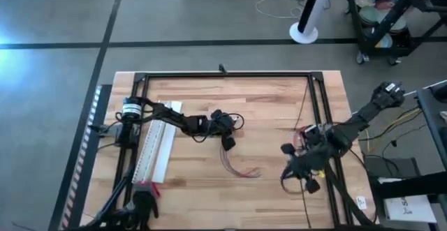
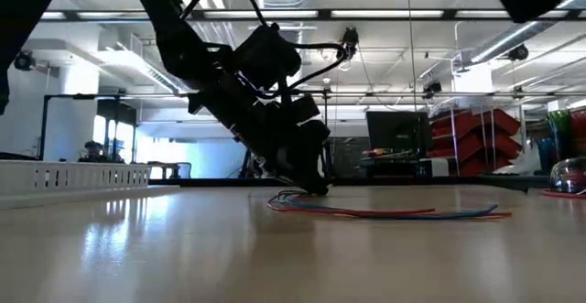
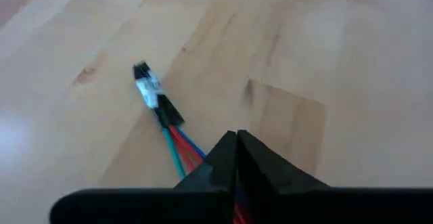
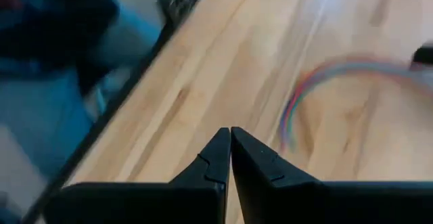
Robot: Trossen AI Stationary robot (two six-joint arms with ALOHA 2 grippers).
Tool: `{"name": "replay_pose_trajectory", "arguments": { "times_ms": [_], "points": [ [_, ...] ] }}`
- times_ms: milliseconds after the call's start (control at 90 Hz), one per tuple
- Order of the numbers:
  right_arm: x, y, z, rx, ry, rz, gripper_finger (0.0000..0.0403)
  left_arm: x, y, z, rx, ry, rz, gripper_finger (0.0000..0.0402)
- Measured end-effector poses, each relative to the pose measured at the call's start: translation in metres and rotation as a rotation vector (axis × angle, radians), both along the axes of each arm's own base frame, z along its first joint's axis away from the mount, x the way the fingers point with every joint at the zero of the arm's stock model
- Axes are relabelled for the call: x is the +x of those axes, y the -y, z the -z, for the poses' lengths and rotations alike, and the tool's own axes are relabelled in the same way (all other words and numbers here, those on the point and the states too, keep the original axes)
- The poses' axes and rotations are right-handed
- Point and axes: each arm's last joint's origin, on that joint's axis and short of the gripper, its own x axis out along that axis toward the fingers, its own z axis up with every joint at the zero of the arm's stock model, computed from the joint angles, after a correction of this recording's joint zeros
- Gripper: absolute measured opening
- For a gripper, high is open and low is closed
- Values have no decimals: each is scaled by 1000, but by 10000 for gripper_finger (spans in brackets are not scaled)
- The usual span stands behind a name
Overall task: Ziptie cables
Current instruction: Insert the bottom black ziptie into the black ziptie lock
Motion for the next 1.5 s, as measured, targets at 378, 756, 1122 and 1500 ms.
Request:
{"name": "replay_pose_trajectory", "arguments": {
  "times_ms": [378, 756, 1122, 1500],
  "points": [
    [19, -44, 33, -70, -171, -108, 32, -12, 46, -47, -22, 74, 48, 1],
    [3, -121, 35, -424, -278, -393, 132, 5, 98, -46, 3, 397, 116, 2],
    [-41, -178, 79, -569, -340, -644, 125, 11, 129, -12, -154, 539, 116, 2],
    [-42, -190, 102, -594, -331, -755, 105, 26, 158, -15, -176, 638, 176, 1]
  ]
}}
